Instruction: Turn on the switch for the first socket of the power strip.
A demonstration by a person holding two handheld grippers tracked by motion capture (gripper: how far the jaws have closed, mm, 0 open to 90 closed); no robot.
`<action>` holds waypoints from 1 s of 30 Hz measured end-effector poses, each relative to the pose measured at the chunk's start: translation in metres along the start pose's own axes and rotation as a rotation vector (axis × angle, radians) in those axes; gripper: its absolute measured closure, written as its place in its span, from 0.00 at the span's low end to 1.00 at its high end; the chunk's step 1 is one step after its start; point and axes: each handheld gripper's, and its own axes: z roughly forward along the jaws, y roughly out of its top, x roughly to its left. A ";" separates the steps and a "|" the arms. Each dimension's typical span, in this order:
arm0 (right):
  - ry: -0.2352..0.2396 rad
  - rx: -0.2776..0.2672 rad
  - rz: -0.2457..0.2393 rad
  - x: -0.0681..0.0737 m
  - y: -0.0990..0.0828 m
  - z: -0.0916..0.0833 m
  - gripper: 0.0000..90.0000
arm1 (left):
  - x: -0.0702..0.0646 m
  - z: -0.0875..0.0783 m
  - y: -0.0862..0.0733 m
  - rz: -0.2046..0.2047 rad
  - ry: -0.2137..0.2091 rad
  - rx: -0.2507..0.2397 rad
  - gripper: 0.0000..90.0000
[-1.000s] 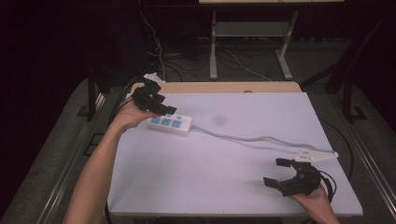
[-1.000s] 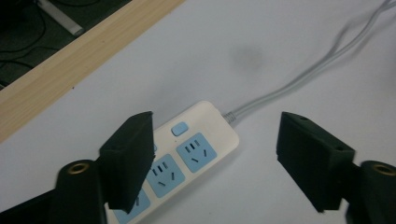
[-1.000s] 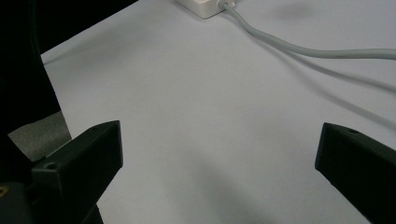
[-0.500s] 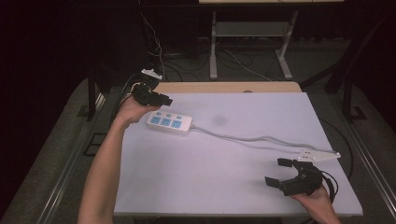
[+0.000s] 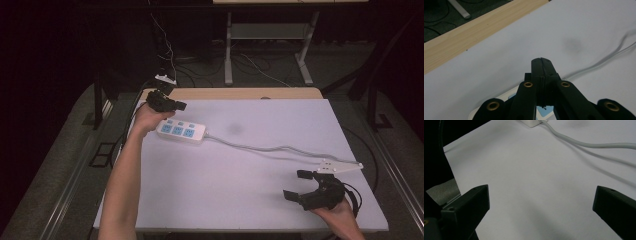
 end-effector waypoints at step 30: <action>-0.004 0.004 -0.004 -0.001 0.000 0.000 0.00 | 0.004 0.041 -0.020 -0.033 -0.020 0.042 0.99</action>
